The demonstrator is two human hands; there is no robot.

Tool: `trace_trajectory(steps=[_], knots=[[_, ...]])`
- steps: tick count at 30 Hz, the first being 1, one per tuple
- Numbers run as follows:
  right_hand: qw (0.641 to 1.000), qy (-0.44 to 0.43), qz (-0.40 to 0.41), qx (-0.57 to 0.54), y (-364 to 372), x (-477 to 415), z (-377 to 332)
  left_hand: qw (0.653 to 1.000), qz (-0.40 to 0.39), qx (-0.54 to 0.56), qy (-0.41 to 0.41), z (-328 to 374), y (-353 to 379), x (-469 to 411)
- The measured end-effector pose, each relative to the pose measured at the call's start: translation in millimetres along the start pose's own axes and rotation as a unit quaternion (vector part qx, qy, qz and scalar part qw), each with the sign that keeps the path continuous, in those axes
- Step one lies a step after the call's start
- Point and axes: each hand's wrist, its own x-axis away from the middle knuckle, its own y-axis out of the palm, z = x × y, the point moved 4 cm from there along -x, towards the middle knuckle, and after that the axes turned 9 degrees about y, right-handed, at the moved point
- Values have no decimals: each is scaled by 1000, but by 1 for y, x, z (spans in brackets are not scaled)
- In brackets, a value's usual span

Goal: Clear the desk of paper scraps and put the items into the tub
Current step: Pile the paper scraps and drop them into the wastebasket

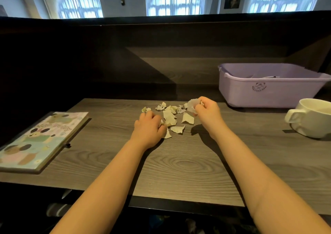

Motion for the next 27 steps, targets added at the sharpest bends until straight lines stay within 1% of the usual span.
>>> trace_trajectory(steps=[4,6,7,9,10,12,14,20,24,27], knots=[[999,-9,24,27,0,1,3,998,-33,-38,-35,-4,3,-1],[994,-21,23,106,0,3,3,998,-21,-44,-42,-4,3,-2],[985,-18,16,169,2,3,4,998,-7,-38,-42,-3,3,-2],[954,4,6,300,4,3,12,999,18,-20,-34,0,1,-1],[938,14,2,347,6,2,16,999,22,-14,-28,1,1,0],[910,11,6,414,10,1,20,1000,20,-14,-15,4,0,0],[892,1,10,451,14,-1,20,1000,18,-15,-7,6,-2,-1],[919,-27,12,393,21,-4,19,1000,5,-15,15,10,-3,1],[973,-15,38,229,11,-10,22,999,32,18,2,9,-5,1],[991,-28,70,112,3,-6,12,991,77,98,-39,0,-7,1]])
